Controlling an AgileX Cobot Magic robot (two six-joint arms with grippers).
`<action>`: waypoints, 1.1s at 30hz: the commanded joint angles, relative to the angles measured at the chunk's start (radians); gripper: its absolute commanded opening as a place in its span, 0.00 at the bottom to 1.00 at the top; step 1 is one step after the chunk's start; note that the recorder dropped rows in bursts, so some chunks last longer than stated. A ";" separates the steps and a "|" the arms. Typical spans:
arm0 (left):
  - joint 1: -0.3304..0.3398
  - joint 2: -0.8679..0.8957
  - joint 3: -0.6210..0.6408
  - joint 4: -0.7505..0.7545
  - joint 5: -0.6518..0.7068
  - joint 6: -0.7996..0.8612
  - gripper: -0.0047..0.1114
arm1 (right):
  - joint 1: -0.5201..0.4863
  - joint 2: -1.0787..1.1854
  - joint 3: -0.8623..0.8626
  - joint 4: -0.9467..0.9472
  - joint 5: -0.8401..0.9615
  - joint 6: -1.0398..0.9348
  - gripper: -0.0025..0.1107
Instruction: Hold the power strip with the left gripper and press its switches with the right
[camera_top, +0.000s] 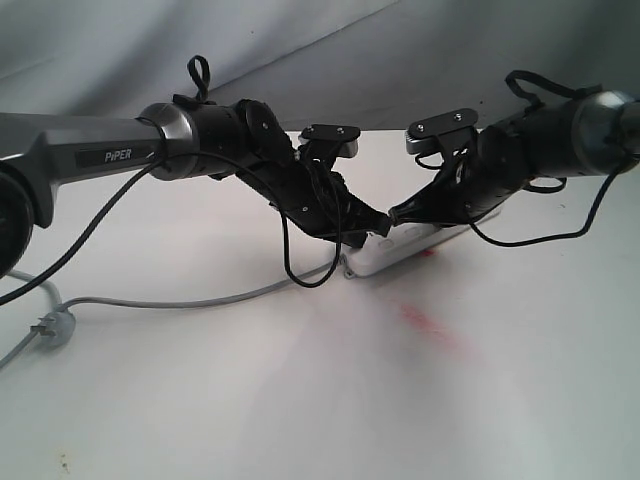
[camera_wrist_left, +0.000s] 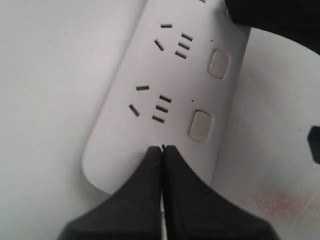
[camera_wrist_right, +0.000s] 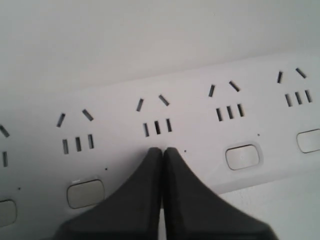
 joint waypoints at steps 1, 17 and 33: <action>-0.004 0.006 -0.002 -0.002 0.007 -0.010 0.04 | -0.008 0.022 0.004 -0.006 0.006 -0.007 0.02; -0.004 0.006 -0.002 -0.002 0.007 -0.010 0.04 | -0.006 0.069 0.004 -0.138 0.081 0.118 0.02; -0.004 0.006 -0.002 -0.002 0.012 -0.010 0.04 | -0.002 0.088 0.004 -0.132 0.128 0.120 0.02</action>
